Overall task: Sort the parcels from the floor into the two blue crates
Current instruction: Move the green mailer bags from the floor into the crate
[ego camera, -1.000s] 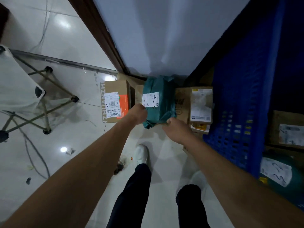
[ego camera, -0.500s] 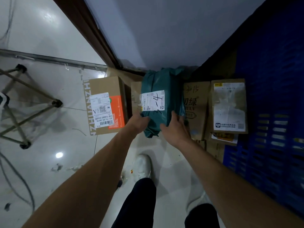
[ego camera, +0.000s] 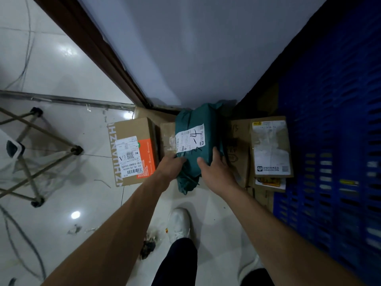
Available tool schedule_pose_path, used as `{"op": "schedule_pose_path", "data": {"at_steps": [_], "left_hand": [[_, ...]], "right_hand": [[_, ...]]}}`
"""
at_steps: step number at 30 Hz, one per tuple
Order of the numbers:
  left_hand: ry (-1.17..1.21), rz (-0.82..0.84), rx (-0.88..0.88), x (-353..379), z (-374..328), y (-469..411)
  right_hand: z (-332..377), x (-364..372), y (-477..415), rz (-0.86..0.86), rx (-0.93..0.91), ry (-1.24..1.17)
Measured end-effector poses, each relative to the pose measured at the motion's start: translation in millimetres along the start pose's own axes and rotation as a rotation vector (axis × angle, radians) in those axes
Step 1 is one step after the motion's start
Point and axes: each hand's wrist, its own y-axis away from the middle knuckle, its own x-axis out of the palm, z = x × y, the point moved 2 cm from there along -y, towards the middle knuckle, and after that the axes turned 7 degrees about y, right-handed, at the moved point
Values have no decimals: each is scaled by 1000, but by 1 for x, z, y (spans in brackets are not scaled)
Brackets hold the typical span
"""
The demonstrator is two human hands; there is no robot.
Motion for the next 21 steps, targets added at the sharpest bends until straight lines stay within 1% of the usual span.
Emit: {"op": "schedule_pose_path", "data": {"at_steps": [4, 10, 14, 18, 21], "left_hand": [[-2, -9, 19, -4, -12, 49], [-45, -99, 103, -1, -36, 157], [-58, -139, 182, 9, -56, 237], [6, -179, 232, 34, -76, 320], [12, -170, 265, 58, -94, 380]], "right_hand": [[9, -24, 43, -56, -36, -21], [12, -78, 137, -41, -49, -145], [11, -123, 211, -33, -95, -232], [-1, -176, 283, -29, -141, -356], [-16, -216, 329, -25, -164, -457]]}}
